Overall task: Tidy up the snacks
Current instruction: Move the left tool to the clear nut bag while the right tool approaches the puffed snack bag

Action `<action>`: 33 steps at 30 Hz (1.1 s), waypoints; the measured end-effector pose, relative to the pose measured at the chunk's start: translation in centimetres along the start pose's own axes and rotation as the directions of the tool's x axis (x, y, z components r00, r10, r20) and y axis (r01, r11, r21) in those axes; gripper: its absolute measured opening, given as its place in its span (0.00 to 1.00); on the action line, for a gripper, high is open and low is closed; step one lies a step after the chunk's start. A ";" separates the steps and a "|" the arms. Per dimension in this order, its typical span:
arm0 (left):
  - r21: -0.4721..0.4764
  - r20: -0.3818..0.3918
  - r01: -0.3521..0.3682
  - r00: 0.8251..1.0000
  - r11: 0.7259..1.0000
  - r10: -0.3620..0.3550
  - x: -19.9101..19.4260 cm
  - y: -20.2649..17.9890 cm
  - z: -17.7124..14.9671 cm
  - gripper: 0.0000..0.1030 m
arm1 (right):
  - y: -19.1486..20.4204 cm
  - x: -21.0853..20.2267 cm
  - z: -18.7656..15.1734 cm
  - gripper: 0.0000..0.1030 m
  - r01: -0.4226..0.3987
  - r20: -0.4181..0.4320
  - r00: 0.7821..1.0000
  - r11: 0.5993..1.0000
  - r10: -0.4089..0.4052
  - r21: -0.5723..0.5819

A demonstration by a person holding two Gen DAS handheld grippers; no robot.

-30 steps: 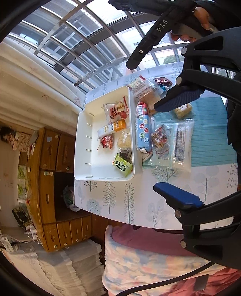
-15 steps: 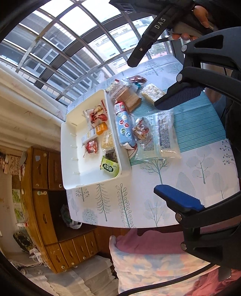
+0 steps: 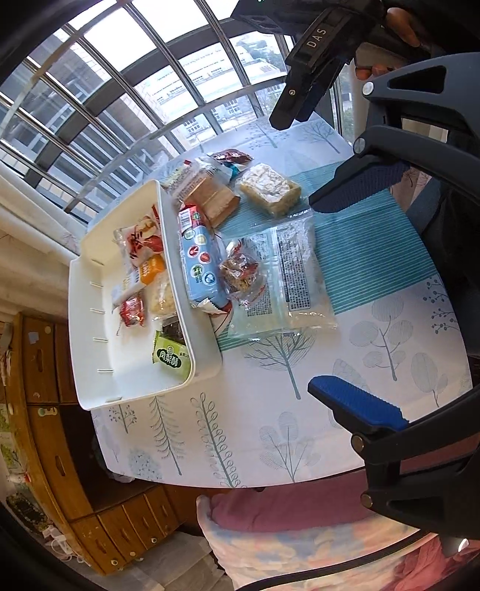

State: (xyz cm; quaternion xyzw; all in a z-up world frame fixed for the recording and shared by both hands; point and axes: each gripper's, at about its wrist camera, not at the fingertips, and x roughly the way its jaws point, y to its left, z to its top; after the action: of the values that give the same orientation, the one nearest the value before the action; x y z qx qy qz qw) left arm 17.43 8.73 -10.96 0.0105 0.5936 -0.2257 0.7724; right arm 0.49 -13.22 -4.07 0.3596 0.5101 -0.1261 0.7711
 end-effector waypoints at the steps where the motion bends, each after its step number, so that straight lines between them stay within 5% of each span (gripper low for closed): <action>1: 0.006 -0.007 -0.007 1.000 1.000 0.007 0.4 -0.2 0.2 0.87 | -0.4 0.3 0.1 0.81 0.001 -0.013 1.000 1.000 0.000 0.018; 18: 0.238 -0.039 -0.149 0.986 0.960 0.163 8.2 -4.7 3.6 0.87 | -6.1 6.6 1.8 0.81 0.004 -0.201 0.977 0.940 0.069 0.342; 33: 0.375 -0.019 -0.221 0.969 0.900 0.246 14.9 -6.5 5.8 0.87 | -5.5 10.7 5.2 0.81 0.065 -0.319 0.947 0.952 0.035 0.298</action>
State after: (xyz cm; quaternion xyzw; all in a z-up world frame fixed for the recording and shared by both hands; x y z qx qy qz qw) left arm 23.23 -3.77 -21.30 0.2342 0.5598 -0.2387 0.7582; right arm 5.81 -18.85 -14.62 0.4858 0.6057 -0.1491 0.6123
